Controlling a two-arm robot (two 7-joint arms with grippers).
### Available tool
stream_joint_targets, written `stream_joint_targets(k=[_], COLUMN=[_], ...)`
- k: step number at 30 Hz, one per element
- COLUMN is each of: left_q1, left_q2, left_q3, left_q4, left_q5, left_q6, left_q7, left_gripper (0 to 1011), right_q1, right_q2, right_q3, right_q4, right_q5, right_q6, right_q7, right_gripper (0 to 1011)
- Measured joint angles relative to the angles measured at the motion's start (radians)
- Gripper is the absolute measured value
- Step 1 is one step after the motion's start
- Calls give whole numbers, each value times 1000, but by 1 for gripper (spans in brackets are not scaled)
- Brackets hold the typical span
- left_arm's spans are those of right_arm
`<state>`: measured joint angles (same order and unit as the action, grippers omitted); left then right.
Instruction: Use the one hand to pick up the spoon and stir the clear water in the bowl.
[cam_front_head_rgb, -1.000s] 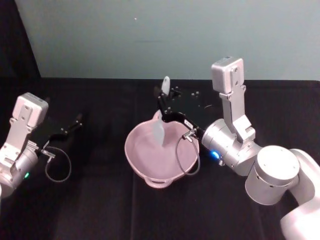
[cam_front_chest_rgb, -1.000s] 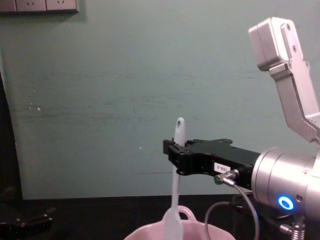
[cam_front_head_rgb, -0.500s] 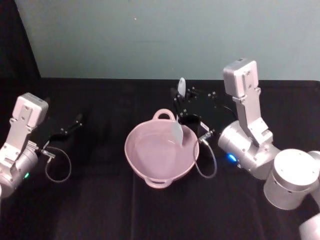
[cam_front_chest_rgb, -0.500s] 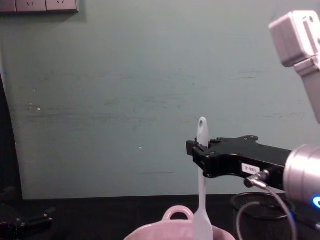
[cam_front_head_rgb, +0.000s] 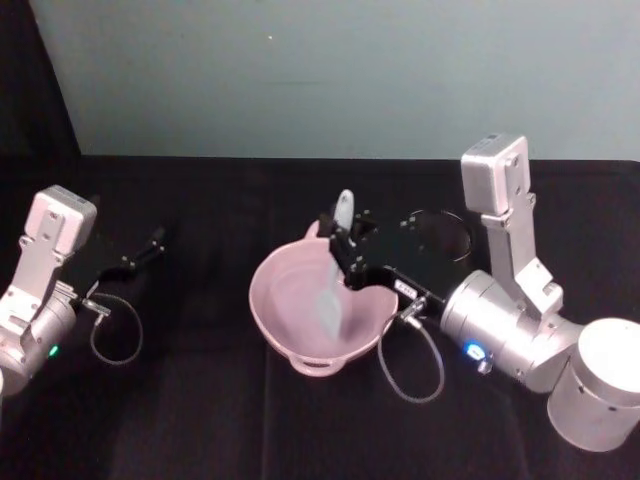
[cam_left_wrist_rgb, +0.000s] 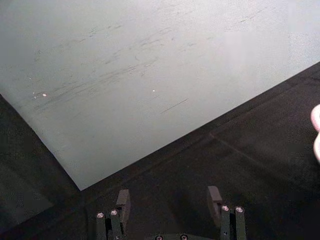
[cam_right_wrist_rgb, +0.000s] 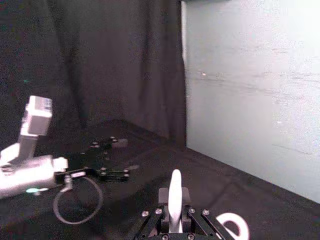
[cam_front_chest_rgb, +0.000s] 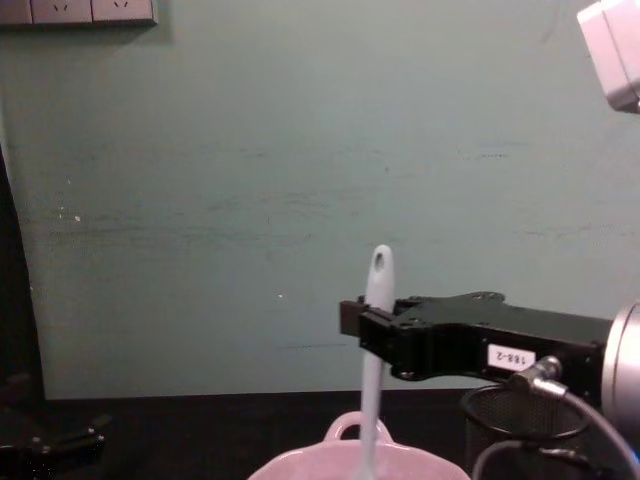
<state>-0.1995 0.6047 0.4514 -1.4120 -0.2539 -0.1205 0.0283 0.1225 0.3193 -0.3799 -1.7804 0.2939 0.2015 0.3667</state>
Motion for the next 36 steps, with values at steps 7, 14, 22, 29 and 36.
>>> stream_joint_targets(k=[7,14,22,29,36], left_q1=[0,0,0,0,0], left_q2=[0,0,0,0,0], left_q3=[0,0,0,0,0], left_q4=[0,0,0,0,0], left_q5=[0,0,0,0,0], left_q6=[0,0,0,0,0], left_q7=[0,0,0,0,0], left_gripper=[1011,1011,1011,1011,1011], right_q1=[15,77,120,126,112], right_q2=[-21,-64,-113,-125,-104], right_q3=[-36,-73,-70,-45,-19], right_q4=[40,140,229,254,234], right_q5=[33,33,-20,-75,-115], right_q6=[-24,-60,-141,-173,-159], right_q7=[12,-7,-74,-116,-130], right_gripper=[127,127,127,127,127])
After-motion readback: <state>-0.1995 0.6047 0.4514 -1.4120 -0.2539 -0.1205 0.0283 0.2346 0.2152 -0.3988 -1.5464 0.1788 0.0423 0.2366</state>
